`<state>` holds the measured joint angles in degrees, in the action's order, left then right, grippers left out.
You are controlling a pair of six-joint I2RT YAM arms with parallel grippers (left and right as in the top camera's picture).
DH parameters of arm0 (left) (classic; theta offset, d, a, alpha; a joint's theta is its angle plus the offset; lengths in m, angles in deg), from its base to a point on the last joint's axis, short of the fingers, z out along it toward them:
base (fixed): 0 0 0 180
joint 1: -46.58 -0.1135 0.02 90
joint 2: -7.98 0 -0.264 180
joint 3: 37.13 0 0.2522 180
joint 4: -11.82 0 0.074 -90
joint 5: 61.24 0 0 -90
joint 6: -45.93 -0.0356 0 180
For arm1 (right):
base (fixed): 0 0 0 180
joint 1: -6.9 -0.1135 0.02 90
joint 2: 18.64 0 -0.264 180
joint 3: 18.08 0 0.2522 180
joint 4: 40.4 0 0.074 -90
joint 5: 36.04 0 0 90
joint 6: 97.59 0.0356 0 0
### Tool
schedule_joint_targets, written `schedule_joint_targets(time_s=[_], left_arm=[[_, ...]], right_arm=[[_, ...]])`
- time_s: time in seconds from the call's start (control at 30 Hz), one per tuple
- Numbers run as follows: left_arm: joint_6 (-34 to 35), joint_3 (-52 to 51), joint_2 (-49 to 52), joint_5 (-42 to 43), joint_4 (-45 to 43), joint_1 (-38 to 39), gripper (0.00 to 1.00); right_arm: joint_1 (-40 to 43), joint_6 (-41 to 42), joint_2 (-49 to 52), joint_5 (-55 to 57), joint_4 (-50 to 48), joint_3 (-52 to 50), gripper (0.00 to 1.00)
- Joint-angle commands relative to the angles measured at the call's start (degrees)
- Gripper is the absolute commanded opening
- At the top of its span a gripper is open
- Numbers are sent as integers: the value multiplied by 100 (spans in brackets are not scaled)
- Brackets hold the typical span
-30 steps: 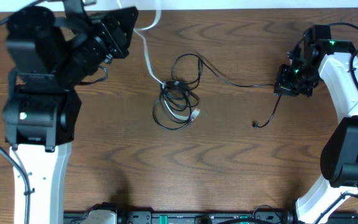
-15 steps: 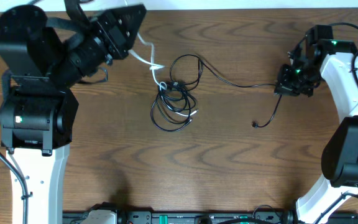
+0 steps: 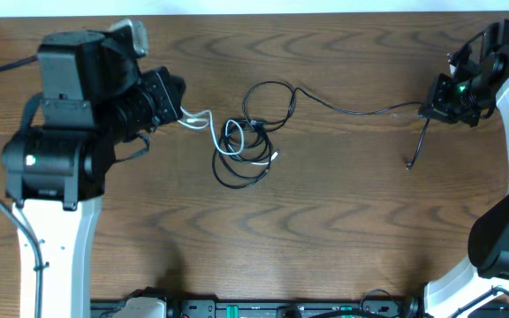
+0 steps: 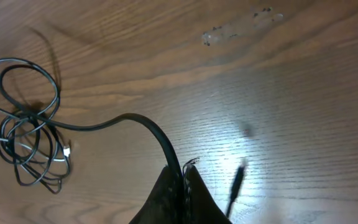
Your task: Untangle cables
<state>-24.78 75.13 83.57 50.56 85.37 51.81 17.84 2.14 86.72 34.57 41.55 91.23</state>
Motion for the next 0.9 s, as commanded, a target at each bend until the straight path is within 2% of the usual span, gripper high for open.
schedule_joint_targets(time_s=[0.0,0.1,0.17,0.23,0.3,0.37,0.43,0.6,0.7,0.87], left_arm=[[-302,-17,319,-177,343,-35,7],[-407,-17,608,-177,702,-35,8],[-409,-17,785,-177,876,-35,7],[-409,-17,953,-175,1005,-35,8],[-409,-17,1078,-173,1067,-35,8],[-417,-17,1169,-170,1088,-35,7],[-472,-17,1191,-151,1082,-35,8],[-691,-4,1165,81,855,-35,8],[-925,33,1113,931,426,-48,7],[-715,234,1045,2409,-616,-149,8]], right_arm=[[-55,-125,-85,-66,-28,81,2],[-55,-125,-85,-66,-85,81,4],[-55,-125,-85,-66,-96,81,11],[-55,-127,-85,-66,-116,81,30],[-81,-127,-85,-70,-160,81,53],[-149,-192,-85,-133,-249,81,69],[-260,-459,-85,-470,-365,81,81],[-715,-772,-83,-1255,-815,81,85],[-1150,-767,-83,-1526,-1207,81,86],[-1869,-662,-81,-1615,-1690,81,87]])
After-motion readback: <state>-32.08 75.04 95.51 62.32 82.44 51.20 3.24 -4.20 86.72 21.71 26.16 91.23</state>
